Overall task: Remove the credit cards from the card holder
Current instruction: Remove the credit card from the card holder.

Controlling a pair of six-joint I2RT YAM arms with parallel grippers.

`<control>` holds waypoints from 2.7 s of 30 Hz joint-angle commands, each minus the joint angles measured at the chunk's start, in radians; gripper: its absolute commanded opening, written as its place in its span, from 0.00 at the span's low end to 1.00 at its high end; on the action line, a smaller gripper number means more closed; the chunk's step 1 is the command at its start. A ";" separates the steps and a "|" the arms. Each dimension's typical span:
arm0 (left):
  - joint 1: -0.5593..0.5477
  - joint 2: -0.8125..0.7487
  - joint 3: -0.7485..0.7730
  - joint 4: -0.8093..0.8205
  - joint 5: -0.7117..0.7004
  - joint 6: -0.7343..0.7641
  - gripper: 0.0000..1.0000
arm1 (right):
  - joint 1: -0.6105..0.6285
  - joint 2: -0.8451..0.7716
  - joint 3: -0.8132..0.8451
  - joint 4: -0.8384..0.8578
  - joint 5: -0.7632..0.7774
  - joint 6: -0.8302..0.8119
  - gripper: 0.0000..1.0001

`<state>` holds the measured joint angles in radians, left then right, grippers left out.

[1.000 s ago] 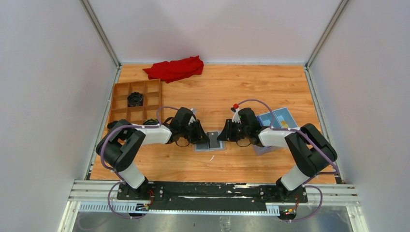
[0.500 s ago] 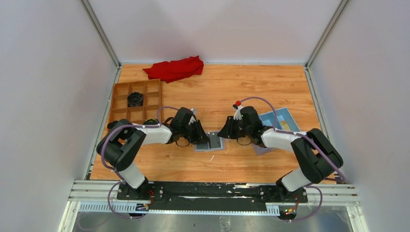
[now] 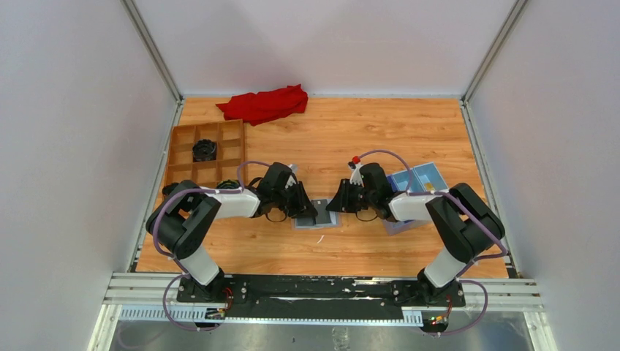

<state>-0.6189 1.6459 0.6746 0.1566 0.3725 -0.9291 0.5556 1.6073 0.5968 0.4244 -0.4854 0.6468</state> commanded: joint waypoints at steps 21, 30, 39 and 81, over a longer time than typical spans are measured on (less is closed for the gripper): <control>-0.008 -0.034 0.001 -0.025 -0.011 0.022 0.05 | -0.006 0.046 -0.023 0.013 -0.017 0.009 0.22; -0.008 -0.091 -0.026 -0.025 0.014 0.042 0.00 | -0.006 0.066 -0.040 0.034 -0.016 0.017 0.21; -0.006 -0.089 -0.018 -0.023 0.022 0.047 0.20 | -0.007 0.050 -0.051 0.037 -0.016 0.021 0.20; 0.120 -0.279 -0.160 -0.025 0.058 0.081 0.00 | -0.010 -0.074 -0.059 -0.056 0.020 -0.025 0.20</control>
<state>-0.5110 1.3937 0.5140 0.1257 0.4129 -0.8673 0.5556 1.5692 0.5335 0.4541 -0.5030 0.6567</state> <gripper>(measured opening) 0.006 0.194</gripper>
